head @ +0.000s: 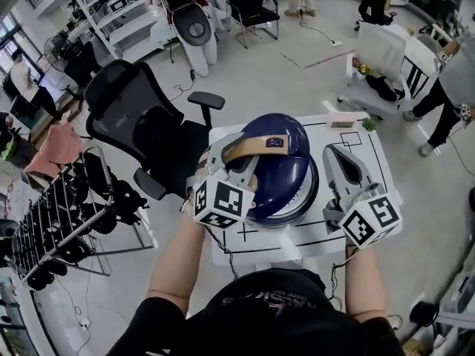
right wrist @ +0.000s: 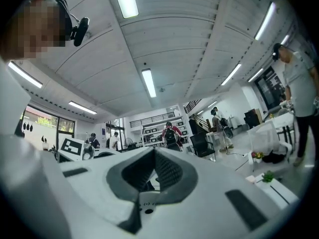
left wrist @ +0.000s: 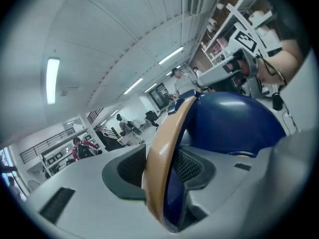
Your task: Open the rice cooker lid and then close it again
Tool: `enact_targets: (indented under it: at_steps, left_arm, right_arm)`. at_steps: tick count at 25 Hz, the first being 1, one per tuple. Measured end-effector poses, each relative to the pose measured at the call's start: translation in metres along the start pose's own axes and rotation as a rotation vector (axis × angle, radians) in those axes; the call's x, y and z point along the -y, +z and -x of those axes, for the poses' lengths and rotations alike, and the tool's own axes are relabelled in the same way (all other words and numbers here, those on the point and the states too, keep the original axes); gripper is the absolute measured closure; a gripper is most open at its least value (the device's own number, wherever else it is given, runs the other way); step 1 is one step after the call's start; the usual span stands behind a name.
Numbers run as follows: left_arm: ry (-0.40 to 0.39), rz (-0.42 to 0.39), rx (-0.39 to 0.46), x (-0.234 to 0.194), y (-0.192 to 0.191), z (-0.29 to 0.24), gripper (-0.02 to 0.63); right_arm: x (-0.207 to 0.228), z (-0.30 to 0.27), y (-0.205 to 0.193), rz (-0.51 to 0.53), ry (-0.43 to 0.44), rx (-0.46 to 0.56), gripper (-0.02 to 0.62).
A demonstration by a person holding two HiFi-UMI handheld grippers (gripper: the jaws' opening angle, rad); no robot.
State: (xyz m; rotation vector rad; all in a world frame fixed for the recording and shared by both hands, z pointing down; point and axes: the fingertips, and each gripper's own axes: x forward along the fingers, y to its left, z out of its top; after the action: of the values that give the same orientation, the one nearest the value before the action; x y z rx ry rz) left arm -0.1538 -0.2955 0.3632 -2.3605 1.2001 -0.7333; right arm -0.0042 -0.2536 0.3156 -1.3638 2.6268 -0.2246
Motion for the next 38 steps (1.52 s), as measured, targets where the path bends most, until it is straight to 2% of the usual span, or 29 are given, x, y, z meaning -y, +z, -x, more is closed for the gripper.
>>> enact_targets:
  at_steps: [7,16,32,38]
  left_arm:
    - [0.039,0.188,0.091,-0.039,-0.010,0.024,0.445]
    - [0.102,0.348,0.147,-0.070,-0.030,0.043,0.454]
    - [0.194,0.452,0.107,-0.104,-0.077,0.070,0.492]
    - [0.197,0.517,0.109,-0.110,-0.089,0.074,0.494]
  right_arm:
    - [-0.019,-0.013,-0.005,0.005,0.021,-0.012,0.594]
    - [-0.035,-0.030,-0.019,0.003,0.051,-0.047,0.594]
    - [-0.059,-0.055,-0.038,-0.010,0.103,-0.080,0.594]
    - [-0.066,-0.061,-0.043,-0.016,0.120,-0.090,0.594]
